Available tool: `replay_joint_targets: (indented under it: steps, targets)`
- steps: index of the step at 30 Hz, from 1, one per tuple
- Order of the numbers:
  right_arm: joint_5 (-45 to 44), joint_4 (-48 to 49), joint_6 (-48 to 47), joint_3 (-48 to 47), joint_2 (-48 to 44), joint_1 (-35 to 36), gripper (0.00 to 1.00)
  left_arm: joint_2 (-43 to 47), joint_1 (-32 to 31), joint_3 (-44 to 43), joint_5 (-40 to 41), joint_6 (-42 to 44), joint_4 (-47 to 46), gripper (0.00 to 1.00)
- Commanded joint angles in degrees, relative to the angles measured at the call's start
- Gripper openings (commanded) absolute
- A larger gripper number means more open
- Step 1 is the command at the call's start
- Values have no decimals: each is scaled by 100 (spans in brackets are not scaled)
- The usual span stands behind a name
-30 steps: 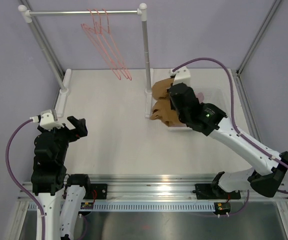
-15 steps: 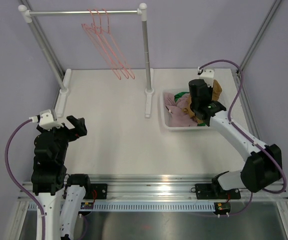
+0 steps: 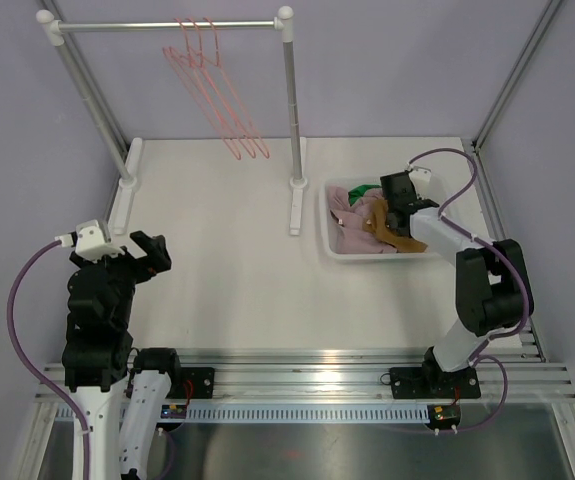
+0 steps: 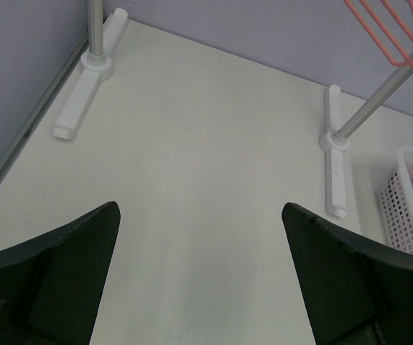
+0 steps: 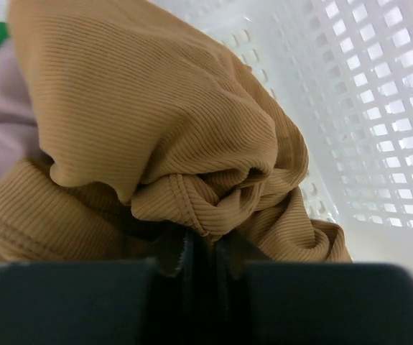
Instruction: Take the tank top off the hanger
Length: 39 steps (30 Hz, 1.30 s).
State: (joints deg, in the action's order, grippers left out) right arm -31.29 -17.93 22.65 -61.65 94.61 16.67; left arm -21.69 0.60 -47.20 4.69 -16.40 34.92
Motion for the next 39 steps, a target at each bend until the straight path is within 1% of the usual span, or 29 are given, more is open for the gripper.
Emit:
replay_joint_targets:
  steps: [1,2,4,5,6,7,9,10,11,12,13,15,16,18,19,20,21,22,23,27,31,33,34,37,39]
  targets:
    - [597,-579,363,-259,234,-207,18,69,-16,-35,436,14,-170,99]
    - [685,-623,362,-295,216,-234,36,69,-16,-35,480,6,-178,99]
    - [642,-859,380,-478,85,-243,62,86,-16,-44,489,-3,-178,99]
    - [563,-931,371,-541,15,-234,68,86,-25,-44,515,6,-161,99]
    - [519,-992,336,-611,-160,-234,71,78,-25,-44,524,-3,-152,99]
    - [475,-1141,310,-777,-258,-234,76,69,-16,-52,559,-3,-152,99]
    - [230,-1326,187,-997,-503,-243,79,60,-16,-61,586,-12,-134,99]
    - [141,-1527,126,-1251,-583,-243,81,25,-16,-79,603,-12,-126,99]
    - [-51,-1633,64,-1384,-653,-243,88,-1,-16,-105,673,-21,-91,99]
    - [-175,-1747,-49,-1516,-776,-243,96,-71,-25,-192,709,-21,-21,99]
    - [-463,-1949,-146,-1752,-847,-243,99,-115,-16,-237,787,-38,15,99]
    - [-772,-2169,-374,-1973,-1031,-243,99,-290,-16,-368,876,-56,181,99]
    - [-895,-2432,-445,-2165,-1102,-243,100,-353,-25,-525,928,-47,243,99]
    - [-818,-2670,-708,-2316,-1391,-225,100,-571,-25,-693,955,-56,489,99]
    - [-661,-2750,-753,-2334,-1532,-234,99,-660,-25,-868,894,-56,568,99]
    - [-224,-2803,-780,-2317,-1864,-234,99,-730,-16,-948,850,-56,656,99]
    - [32,-2829,-815,-2212,-2067,-234,99,-801,-16,-1062,780,-56,848,99]
    - [488,-2838,-807,-2150,-2487,-234,100,-993,-16,-1272,605,-4,1042,99]
    - [718,-2856,-833,-2089,-2691,-234,100,-1064,-25,-1387,490,49,1131,99]
    - [1247,-3066,-999,-1860,-3579,-234,99,-1337,-16,-1836,-63,163,1561,99]
    - [1528,-3637,-1035,-1956,-4099,-225,99,-1320,-16,-2205,-4,313,1965,99]
    - [1845,-3944,-1079,-1956,-4362,-234,100,-1163,-25,-2311,128,305,2203,99]
    - [2002,-4042,-1096,-1948,-4459,-234,99,-1066,-182,-2303,94,322,2238,99]
    - [1925,-4525,-1202,-1921,-4758,-234,99,-784,-253,-2206,146,305,2327,99]
    - [1697,-4727,-1228,-1808,-5030,-225,100,-600,-385,-2110,164,305,2336,99]
